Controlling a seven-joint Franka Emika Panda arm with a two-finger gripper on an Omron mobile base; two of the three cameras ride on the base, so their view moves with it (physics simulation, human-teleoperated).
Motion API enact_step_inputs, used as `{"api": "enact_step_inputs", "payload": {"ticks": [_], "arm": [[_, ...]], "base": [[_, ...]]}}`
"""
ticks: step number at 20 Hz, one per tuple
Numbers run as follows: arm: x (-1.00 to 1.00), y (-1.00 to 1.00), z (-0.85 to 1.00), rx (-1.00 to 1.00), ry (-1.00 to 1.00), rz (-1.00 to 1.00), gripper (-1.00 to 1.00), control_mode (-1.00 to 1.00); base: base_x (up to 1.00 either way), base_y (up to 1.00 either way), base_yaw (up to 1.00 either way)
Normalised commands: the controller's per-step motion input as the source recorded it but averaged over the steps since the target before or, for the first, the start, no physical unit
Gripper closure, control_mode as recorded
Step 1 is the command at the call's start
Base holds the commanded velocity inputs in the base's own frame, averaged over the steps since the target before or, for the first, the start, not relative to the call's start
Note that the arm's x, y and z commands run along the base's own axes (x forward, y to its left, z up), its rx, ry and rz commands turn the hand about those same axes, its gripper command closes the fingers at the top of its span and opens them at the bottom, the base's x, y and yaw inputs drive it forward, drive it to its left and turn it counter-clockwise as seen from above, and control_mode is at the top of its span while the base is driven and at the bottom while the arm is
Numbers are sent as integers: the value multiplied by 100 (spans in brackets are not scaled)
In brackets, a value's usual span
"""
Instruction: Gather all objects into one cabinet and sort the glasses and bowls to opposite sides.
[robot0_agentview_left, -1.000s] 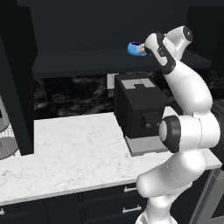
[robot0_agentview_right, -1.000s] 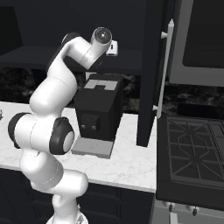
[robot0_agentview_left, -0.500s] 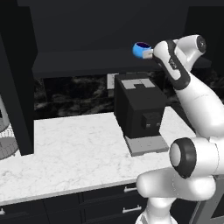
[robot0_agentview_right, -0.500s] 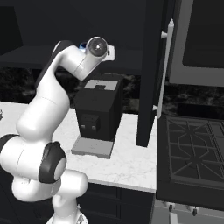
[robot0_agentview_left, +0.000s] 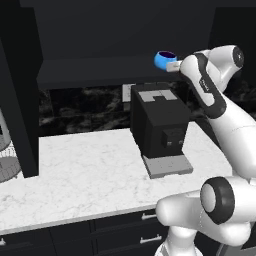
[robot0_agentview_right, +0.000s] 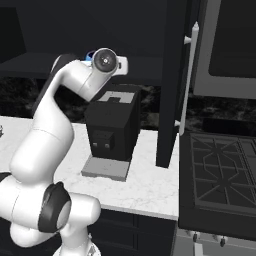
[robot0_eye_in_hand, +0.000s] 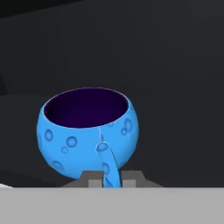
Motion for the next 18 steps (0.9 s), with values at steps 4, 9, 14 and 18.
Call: {"api": "enact_step_inputs", "payload": {"ticks": [4, 9, 14, 18], "arm": [[-46, -1, 1, 0, 0, -1, 100, -100], [-64, -3, 1, 0, 0, -7, 100, -100], [-61, 0, 18, 0, 0, -13, 100, -100], [-54, 0, 31, -3, 5, -12, 100, -100]], "base": [[0, 0, 0], [0, 0, 0], [0, 0, 0], [0, 0, 0]]}}
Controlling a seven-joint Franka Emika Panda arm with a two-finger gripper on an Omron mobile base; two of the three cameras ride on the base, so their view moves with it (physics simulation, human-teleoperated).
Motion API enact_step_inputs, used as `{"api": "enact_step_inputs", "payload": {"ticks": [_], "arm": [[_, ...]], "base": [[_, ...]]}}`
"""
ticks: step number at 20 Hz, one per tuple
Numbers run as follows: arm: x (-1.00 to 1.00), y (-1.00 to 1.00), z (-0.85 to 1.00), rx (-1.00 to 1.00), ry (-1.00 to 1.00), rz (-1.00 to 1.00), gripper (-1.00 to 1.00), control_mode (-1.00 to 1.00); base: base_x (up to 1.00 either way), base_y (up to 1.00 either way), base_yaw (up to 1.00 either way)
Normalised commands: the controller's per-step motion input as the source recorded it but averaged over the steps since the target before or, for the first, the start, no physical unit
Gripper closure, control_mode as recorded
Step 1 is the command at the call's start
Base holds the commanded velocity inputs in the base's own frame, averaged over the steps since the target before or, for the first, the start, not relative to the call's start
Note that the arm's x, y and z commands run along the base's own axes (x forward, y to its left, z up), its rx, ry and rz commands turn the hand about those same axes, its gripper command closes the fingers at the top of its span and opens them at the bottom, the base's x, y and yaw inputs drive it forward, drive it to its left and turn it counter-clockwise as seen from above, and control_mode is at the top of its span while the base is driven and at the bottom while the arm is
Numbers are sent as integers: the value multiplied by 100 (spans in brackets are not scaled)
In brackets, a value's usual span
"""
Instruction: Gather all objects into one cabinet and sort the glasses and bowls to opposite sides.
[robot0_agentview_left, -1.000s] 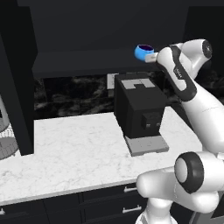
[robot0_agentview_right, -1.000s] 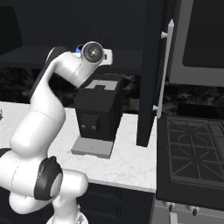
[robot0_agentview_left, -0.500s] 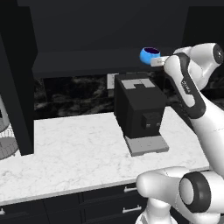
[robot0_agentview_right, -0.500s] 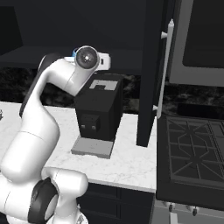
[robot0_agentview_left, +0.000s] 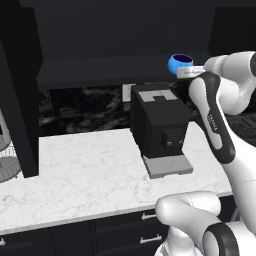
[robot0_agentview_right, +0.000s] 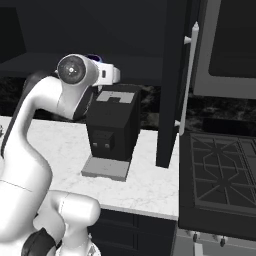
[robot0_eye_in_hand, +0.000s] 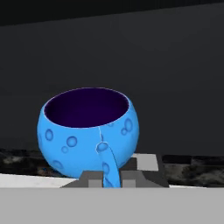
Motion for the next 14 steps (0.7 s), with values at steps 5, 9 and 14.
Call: {"api": "enact_step_inputs", "payload": {"ticks": [5, 9, 14], "arm": [[-62, 0, 22, -3, 7, -7, 100, -100], [-85, 1, 2, -4, 9, -5, 100, -100], [-86, 13, -1, -5, 7, -9, 100, -100]], "base": [[0, 0, 0], [0, 0, 0], [0, 0, 0]]}}
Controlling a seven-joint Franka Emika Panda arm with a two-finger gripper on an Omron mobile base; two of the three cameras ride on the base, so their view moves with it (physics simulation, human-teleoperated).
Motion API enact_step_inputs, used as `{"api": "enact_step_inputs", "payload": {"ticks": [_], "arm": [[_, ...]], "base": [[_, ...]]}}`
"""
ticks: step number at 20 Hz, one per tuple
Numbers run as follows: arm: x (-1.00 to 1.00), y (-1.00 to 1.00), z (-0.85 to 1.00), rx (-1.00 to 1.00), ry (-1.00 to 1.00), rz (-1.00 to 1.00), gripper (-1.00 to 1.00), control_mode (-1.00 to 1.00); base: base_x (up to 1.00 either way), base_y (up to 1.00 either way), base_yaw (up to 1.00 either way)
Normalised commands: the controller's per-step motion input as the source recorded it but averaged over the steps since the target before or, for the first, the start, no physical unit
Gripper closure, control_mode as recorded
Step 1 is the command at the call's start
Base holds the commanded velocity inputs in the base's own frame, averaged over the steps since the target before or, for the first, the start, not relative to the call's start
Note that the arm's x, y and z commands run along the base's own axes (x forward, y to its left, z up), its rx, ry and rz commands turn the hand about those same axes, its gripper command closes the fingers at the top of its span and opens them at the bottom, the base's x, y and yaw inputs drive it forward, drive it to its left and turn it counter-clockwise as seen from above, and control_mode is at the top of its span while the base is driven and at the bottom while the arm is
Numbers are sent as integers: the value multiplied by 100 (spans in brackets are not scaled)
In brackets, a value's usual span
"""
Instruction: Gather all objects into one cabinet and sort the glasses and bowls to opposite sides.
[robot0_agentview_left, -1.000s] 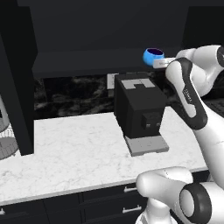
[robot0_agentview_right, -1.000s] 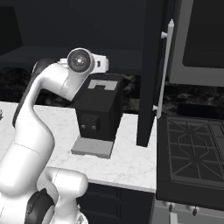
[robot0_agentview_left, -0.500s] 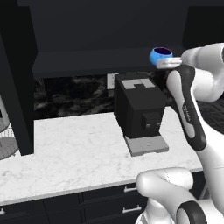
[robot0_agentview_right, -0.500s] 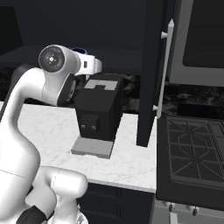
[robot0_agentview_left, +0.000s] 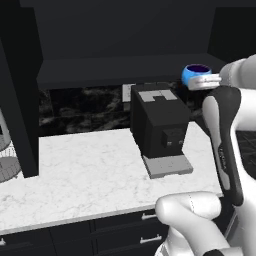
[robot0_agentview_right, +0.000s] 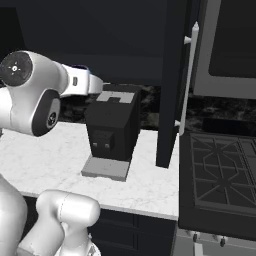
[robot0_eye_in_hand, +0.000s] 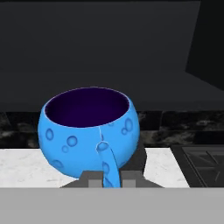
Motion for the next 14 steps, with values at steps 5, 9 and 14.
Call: {"api": "enact_step_inputs", "payload": {"ticks": [5, 9, 14], "arm": [[-69, 35, -7, -6, 4, -14, 100, -100], [-36, 3, 0, 0, 0, -10, 100, -100], [-17, -2, 0, 3, 0, -2, 100, -100]], "base": [[0, 0, 0], [0, 0, 0], [0, 0, 0]]}}
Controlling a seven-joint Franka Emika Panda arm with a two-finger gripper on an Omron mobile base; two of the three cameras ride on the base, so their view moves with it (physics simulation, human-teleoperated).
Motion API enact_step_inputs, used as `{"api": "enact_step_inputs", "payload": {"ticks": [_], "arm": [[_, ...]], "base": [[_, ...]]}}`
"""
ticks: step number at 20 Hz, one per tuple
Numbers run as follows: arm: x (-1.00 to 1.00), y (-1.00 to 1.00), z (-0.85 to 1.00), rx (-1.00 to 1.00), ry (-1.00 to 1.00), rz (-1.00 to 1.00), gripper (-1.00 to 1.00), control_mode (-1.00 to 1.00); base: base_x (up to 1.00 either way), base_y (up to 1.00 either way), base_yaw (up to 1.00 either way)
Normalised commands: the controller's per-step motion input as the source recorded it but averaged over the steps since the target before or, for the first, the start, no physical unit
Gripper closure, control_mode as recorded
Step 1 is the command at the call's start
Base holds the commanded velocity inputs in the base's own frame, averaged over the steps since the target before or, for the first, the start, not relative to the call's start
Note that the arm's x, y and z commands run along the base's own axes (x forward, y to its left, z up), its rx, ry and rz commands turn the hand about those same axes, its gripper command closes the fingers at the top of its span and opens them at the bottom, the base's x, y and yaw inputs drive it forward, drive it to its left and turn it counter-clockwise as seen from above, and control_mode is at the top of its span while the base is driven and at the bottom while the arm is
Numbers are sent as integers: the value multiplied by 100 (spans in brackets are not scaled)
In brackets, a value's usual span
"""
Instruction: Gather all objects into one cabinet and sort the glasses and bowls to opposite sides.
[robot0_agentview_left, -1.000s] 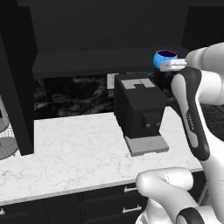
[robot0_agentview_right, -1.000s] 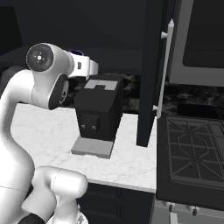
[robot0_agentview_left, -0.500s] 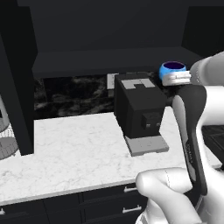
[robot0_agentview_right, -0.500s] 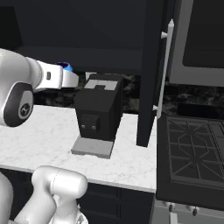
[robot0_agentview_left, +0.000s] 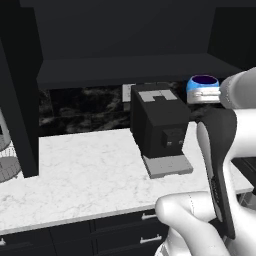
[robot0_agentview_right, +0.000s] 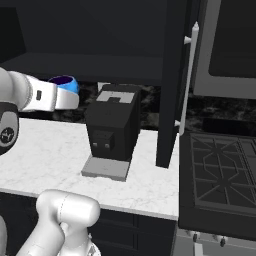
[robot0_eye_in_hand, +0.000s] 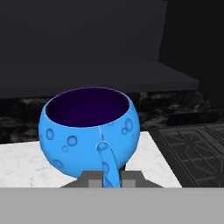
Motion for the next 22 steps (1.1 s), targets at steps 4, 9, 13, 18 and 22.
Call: {"api": "enact_step_inputs", "payload": {"ticks": [4, 9, 13, 18, 22], "arm": [[0, 0, 0, 0, 4, 1, 100, -100], [0, 0, -13, 1, 5, 2, 100, -100], [0, 0, -26, 4, 0, 3, 100, -100], [0, 0, -10, 0, 0, 0, 100, -100], [0, 0, -3, 0, 0, 1, 100, 100]], "base": [[0, 0, 0], [0, 0, 0], [0, 0, 0], [0, 0, 0], [-19, 0, 1]]}}
